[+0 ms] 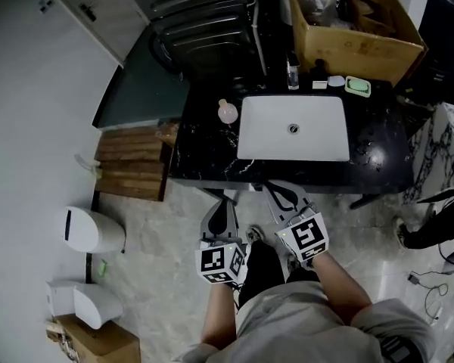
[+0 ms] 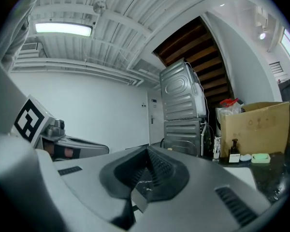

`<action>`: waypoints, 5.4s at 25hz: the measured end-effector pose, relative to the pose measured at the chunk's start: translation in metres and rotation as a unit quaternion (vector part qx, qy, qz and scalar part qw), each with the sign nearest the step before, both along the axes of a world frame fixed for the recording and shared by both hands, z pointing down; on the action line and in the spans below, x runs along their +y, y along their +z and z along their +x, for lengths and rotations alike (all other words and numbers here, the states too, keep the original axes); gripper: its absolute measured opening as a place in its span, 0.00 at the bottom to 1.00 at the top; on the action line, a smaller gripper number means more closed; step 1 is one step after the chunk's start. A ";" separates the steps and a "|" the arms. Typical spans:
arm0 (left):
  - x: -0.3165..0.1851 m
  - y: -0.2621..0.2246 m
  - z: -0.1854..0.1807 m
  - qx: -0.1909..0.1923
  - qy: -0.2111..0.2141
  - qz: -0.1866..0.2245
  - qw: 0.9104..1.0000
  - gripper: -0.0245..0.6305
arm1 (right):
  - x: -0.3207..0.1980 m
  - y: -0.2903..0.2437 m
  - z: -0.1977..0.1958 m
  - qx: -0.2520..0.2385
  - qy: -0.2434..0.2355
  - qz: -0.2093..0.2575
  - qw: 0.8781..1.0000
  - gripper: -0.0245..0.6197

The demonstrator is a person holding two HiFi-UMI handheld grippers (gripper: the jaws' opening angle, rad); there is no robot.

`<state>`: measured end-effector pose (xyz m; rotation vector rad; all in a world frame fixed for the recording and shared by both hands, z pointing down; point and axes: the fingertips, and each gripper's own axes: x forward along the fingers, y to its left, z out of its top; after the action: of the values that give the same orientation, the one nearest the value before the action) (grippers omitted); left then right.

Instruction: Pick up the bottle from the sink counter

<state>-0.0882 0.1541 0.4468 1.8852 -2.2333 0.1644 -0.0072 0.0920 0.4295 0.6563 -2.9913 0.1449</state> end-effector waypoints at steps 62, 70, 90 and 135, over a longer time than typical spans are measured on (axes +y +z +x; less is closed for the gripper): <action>-0.220 0.076 -0.124 -0.006 0.088 -0.083 0.993 0.06 | -0.183 0.063 -0.133 0.074 -0.011 -0.021 0.997 0.05; -0.232 0.089 -0.152 0.035 0.087 -0.088 0.992 0.06 | -0.210 0.083 -0.183 0.100 -0.026 -0.026 0.994 0.05; -0.264 0.125 -0.206 0.064 0.115 -0.113 0.985 0.06 | -0.254 0.121 -0.247 0.087 -0.008 -0.055 0.995 0.23; -0.297 0.159 -0.251 0.118 0.167 -0.137 0.969 0.06 | -0.287 0.162 -0.302 0.146 0.057 -0.061 0.986 0.37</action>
<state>-0.3394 -0.1430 0.6057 1.9896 -1.6378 0.2709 -0.3096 -0.1946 0.5914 0.7603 -2.6433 0.2160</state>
